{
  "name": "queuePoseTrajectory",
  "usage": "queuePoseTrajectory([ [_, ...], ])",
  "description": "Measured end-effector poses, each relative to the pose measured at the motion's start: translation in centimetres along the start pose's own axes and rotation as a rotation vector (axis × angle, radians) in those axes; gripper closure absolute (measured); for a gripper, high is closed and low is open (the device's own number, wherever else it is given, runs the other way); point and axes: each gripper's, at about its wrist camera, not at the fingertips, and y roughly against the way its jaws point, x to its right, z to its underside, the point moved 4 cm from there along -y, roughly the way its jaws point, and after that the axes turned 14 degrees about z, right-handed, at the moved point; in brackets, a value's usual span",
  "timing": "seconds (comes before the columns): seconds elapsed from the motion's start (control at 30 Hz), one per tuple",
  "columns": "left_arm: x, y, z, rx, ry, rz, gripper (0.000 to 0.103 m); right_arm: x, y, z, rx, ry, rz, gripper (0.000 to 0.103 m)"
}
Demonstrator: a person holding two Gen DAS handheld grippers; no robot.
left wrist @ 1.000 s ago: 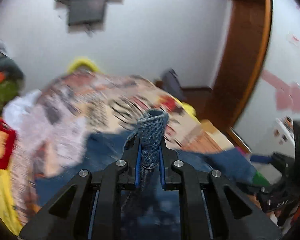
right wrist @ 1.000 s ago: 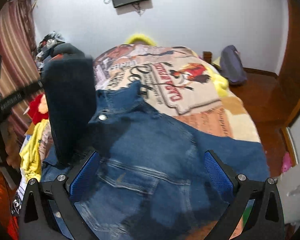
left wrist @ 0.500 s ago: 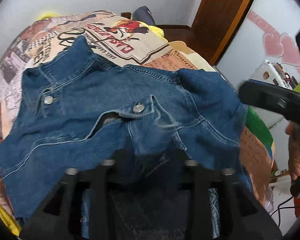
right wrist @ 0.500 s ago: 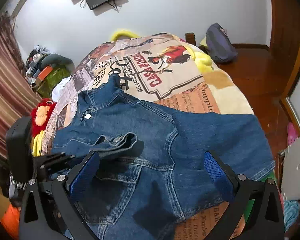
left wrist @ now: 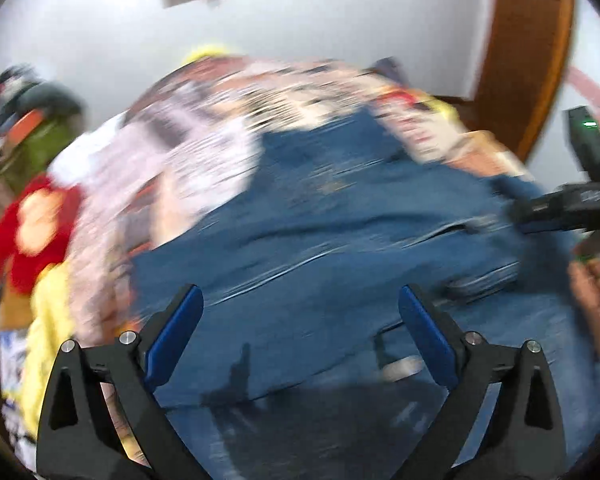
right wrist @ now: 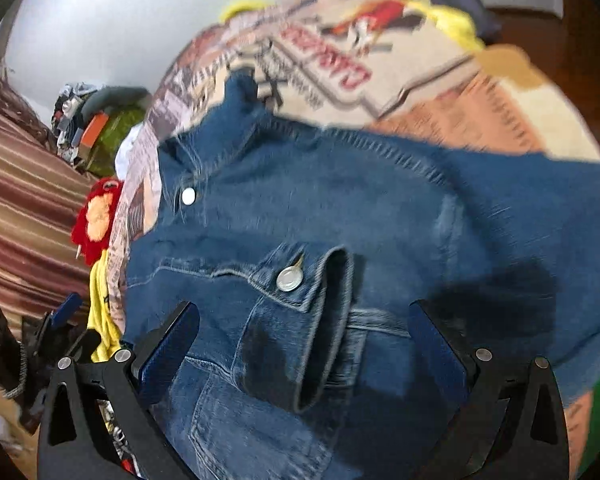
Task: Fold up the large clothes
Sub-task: 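Grasp the other sleeve cuff with the right tool and lift it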
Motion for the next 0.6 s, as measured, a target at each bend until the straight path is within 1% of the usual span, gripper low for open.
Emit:
queuePoseTrajectory([
  [0.03,-2.0,0.1,1.1,-0.015,0.024,-0.035,0.004,-0.3,-0.7,0.0,-0.022,-0.003,-0.005,0.0],
  [0.1,-4.8,0.2,3.1,-0.047,0.063,-0.077,0.004,-0.9,-1.9,0.2,-0.058,0.0,-0.012,0.0],
  [0.17,-7.5,0.3,5.5,-0.074,0.115,-0.108,0.004,-1.7,-2.9,0.2,-0.078,0.015,-0.016,0.006],
  [0.2,-8.3,0.3,6.4,-0.081,0.143,-0.117,0.004,-2.1,-3.1,0.3,-0.074,0.03,-0.019,0.011],
  [0.27,-10.2,0.2,8.7,-0.092,0.234,-0.105,0.004,-2.9,-3.6,0.4,-0.061,0.062,0.002,0.014],
  [0.3,-10.9,0.0,9.9,-0.104,0.276,-0.092,0.004,-3.1,-3.8,0.5,-0.049,0.069,0.009,0.018],
  [0.33,-11.6,-0.3,10.8,-0.121,0.307,-0.084,0.004,-3.4,-4.0,0.6,-0.038,0.075,0.022,0.025],
  [0.37,-11.9,-0.7,11.3,-0.135,0.322,-0.082,0.004,-3.6,-4.1,0.6,-0.03,0.085,0.042,0.032],
  [0.4,-12.4,-1.2,12.1,-0.154,0.339,-0.082,0.004,-3.7,-4.2,0.5,-0.015,0.095,0.065,0.048],
  [0.43,-12.7,-1.6,12.7,-0.166,0.351,-0.082,0.004,-3.8,-4.2,0.4,-0.003,0.101,0.092,0.057],
  [0.47,-13.2,-2.2,13.1,-0.18,0.369,-0.089,0.004,-3.9,-4.3,0.1,0.005,0.106,0.118,0.059],
  [0.5,-13.6,-2.7,13.4,-0.192,0.393,-0.103,0.004,-3.8,-4.2,-0.1,0.009,0.099,0.116,0.067],
  [0.53,-13.9,-2.9,13.4,-0.194,0.405,-0.11,0.004,-3.7,-3.9,-0.5,0.018,0.09,0.111,0.072],
  [0.6,-14.5,-3.1,13.1,-0.18,0.43,-0.129,0.004,-3.7,-2.7,-1.4,0.052,0.087,0.109,0.074],
])
